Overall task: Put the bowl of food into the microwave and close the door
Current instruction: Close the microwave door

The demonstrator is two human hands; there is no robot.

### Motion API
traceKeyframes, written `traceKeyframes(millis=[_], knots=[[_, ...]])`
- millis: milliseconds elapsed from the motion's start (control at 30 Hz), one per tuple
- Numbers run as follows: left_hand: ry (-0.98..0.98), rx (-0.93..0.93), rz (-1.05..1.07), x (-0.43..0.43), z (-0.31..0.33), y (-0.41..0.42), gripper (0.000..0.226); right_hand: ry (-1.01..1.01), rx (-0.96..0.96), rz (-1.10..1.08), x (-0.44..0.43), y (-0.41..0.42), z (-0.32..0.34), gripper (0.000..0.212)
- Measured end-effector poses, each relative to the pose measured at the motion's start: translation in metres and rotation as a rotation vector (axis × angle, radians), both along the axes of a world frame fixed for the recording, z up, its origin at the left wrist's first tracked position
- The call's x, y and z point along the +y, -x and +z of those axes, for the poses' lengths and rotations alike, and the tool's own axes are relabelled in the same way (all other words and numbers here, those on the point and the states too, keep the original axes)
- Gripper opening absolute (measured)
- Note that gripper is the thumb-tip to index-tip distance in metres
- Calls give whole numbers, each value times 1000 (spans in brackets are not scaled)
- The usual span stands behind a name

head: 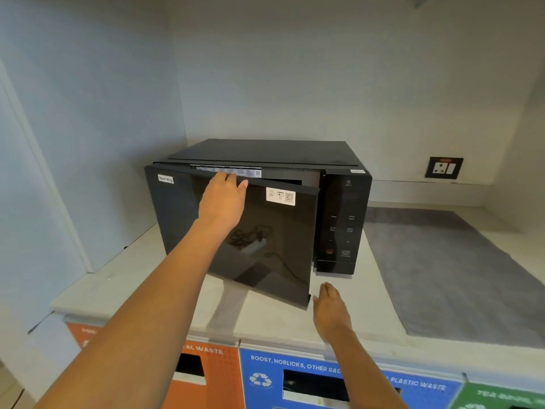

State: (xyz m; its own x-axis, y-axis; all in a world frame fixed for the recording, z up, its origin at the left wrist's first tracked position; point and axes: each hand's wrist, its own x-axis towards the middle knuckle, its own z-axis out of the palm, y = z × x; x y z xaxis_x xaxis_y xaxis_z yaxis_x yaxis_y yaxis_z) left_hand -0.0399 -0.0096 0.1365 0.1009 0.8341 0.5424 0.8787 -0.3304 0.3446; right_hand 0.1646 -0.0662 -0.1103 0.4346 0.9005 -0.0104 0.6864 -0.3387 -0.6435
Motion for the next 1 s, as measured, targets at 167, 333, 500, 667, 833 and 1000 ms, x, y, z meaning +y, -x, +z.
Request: traceKeyframes(millis=[167,333,500,667,833,1000], knots=[[-64,-9,-36,16,-9,-2,53,43,-100,-41,6,-2,1,61],[-145,27,-47,31,-15,-5,55,67,-136,-58,12,-4,1,62],[-181,52,-23,45,-20,-10,57,48,-132,-71,12,-4,-3,61],[-194,4,-18,54,-24,-19,58,60,-135,-83,14,-5,-5,61],[-219,43,19,61,-28,-24,72,76,-170,-74,15,-6,-5,61],[-206,50,43,64,-31,-26,87,99,-176,-68,15,-5,-5,62]])
